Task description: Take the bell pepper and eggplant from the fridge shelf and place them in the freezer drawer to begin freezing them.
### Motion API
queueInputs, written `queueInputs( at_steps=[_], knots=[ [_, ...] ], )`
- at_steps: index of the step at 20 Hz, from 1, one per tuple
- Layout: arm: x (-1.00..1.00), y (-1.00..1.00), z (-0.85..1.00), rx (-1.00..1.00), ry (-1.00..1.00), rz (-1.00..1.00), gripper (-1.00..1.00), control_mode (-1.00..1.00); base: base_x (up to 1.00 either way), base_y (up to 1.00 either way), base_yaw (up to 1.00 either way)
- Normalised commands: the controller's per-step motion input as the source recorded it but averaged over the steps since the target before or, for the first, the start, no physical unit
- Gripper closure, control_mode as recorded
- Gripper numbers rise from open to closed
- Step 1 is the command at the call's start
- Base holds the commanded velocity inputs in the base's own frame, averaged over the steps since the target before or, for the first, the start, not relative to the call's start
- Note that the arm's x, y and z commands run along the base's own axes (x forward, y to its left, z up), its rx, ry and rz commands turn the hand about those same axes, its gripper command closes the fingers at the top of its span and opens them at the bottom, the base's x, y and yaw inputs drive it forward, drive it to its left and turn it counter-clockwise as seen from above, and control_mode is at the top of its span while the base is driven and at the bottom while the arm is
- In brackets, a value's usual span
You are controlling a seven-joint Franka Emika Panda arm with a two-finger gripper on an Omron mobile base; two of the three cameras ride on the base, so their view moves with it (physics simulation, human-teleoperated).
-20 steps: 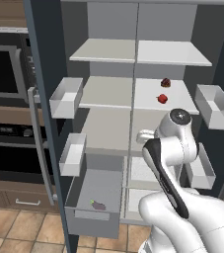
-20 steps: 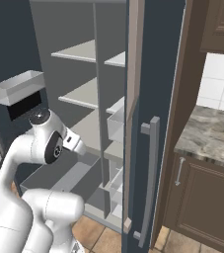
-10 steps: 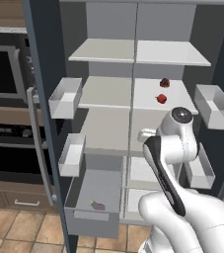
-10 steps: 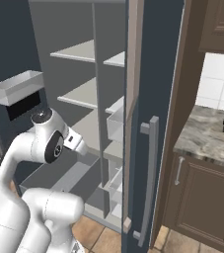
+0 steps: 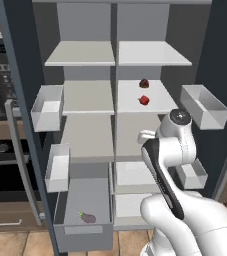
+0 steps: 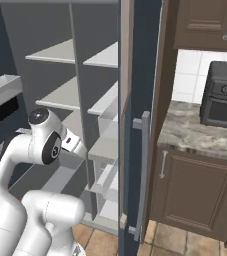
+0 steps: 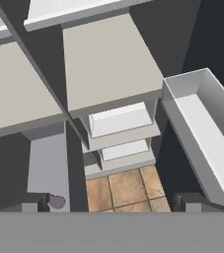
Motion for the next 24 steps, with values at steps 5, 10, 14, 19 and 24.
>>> queueInputs(
  at_steps=[5, 10, 14, 19, 24],
  knots=[
    [0.00, 0.00, 0.00, 0.00, 0.00, 0.00, -1.00, 1.00, 0.19, -0.13, -0.27],
    [0.00, 0.00, 0.00, 0.00, 0.00, 0.00, -1.00, 1.00, 0.25, -0.24, -0.23],
    [0.00, 0.00, 0.00, 0.00, 0.00, 0.00, -1.00, 1.00, 0.44, 0.00, -0.18],
    [0.00, 0.00, 0.00, 0.00, 0.00, 0.00, -1.00, 1.00, 0.45, 0.00, -0.16],
    [0.00, 0.00, 0.00, 0.00, 0.00, 0.00, -1.00, 1.00, 0.50, 0.00, -0.12]
  ],
)
